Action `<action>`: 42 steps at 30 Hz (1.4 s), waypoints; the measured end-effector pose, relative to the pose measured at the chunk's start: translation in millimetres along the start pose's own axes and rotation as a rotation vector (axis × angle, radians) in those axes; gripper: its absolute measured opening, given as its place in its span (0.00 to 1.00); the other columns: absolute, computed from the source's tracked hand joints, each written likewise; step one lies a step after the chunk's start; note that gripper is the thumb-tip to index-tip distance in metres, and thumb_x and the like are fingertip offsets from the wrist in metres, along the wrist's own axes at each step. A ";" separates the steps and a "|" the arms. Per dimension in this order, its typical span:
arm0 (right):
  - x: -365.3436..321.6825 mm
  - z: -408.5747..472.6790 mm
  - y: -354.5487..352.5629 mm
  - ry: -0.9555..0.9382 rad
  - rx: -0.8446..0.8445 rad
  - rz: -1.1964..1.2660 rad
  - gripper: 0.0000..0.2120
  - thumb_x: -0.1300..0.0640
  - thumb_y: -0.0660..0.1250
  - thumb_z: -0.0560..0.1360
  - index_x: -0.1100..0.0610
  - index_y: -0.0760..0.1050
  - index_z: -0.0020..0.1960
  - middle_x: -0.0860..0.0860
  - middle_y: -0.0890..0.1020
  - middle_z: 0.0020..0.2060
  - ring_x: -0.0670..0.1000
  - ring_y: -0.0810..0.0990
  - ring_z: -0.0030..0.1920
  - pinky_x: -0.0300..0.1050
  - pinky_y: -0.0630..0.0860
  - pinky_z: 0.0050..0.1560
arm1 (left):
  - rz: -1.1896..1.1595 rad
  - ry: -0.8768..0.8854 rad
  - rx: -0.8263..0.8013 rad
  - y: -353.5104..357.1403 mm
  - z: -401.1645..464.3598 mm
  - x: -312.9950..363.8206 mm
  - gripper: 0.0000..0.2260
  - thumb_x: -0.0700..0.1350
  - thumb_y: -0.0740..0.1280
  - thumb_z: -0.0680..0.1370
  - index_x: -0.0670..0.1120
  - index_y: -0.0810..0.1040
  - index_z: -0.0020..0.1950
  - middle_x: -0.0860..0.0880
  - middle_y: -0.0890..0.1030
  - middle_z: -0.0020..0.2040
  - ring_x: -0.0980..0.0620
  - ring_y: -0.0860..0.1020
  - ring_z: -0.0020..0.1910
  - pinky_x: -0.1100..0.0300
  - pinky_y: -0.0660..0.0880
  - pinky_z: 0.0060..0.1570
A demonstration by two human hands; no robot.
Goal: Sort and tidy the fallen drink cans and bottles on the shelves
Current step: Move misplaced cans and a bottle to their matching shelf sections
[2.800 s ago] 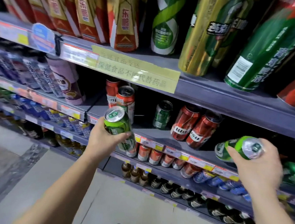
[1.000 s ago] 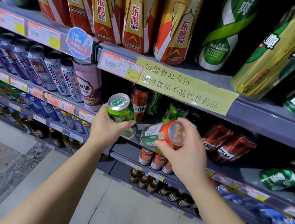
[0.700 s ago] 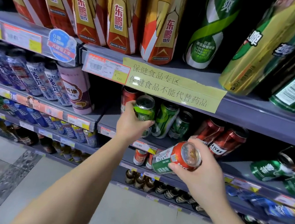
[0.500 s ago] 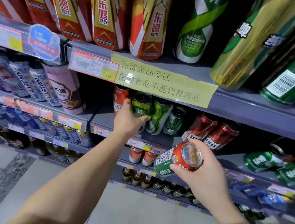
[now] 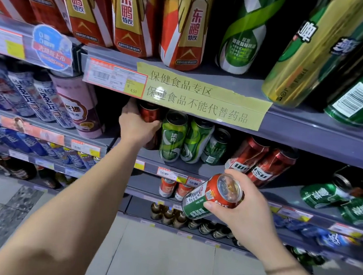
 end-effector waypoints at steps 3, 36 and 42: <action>-0.2 0.8 -4.7 0.004 0.011 0.022 0.35 0.51 0.81 0.61 0.39 0.70 0.63 0.35 0.78 0.53 0.34 0.77 0.50 0.31 0.74 0.47 | -0.071 -0.073 -0.139 5.6 7.9 -8.7 0.29 0.46 0.78 0.65 0.43 0.73 0.63 0.48 0.82 0.47 0.46 0.82 0.48 0.57 0.78 0.47; 187.2 -33.2 -235.7 0.029 0.187 0.098 0.35 0.50 0.81 0.60 0.41 0.71 0.63 0.42 0.80 0.56 0.46 0.80 0.54 0.48 0.77 0.57 | -0.123 0.251 -0.265 210.9 -283.6 170.1 0.31 0.42 0.82 0.61 0.49 0.74 0.60 0.56 0.77 0.52 0.60 0.75 0.52 0.67 0.71 0.54; 225.8 -36.6 -288.6 0.056 0.132 0.111 0.34 0.52 0.82 0.61 0.39 0.71 0.62 0.40 0.78 0.55 0.45 0.79 0.54 0.45 0.76 0.58 | 0.014 0.108 -0.068 269.9 -281.0 192.3 0.31 0.45 0.80 0.64 0.44 0.73 0.63 0.47 0.78 0.58 0.48 0.76 0.58 0.63 0.68 0.51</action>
Point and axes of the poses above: each hand's wrist, its own z-axis towards the middle knuckle, its own y-axis out of the palm, x = y × z, the point moved 3 cm from there along z, towards the middle knuckle
